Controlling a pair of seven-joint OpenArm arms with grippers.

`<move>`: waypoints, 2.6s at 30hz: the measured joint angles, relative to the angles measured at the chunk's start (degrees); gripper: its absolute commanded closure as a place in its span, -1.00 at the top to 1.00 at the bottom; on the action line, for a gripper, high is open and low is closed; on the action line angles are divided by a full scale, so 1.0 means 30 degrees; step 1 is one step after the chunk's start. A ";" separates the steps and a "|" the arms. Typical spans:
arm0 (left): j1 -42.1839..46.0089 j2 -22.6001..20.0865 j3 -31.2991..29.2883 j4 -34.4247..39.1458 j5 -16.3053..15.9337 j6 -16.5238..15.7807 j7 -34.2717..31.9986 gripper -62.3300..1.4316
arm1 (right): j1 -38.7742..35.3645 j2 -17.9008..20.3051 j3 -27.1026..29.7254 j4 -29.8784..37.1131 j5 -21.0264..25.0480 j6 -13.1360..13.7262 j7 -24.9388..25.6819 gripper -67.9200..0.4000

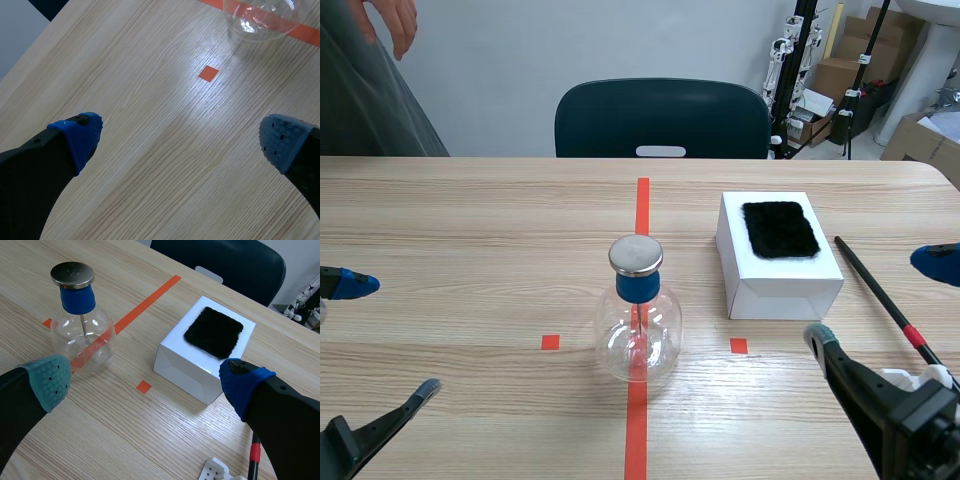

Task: Do the electroscope experiment. pick up the black charging rod

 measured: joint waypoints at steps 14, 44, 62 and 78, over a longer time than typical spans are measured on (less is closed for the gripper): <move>0.0000 0.0000 0.0000 0.0000 0.0000 0.0000 0.0000 1.00 | 0.0000 0.0000 0.0000 0.0000 0.0000 0.0000 0.0000 0.78; 0.0000 0.0000 0.0000 0.0000 0.0000 0.0000 0.0000 1.00 | 0.0000 0.0000 0.0000 0.0000 0.0000 0.0022 0.0007 0.78; 0.0000 0.0007 0.0000 0.0000 0.0000 0.0000 0.0860 1.00 | 0.7060 -0.0007 -0.0015 -0.0117 0.2710 0.0670 -1.2575 0.78; 0.0000 0.0000 0.0000 0.0000 0.0000 0.0000 0.0852 1.00 | 1.2043 -0.1858 -0.0015 -0.4787 0.3570 0.0663 -2.3292 0.78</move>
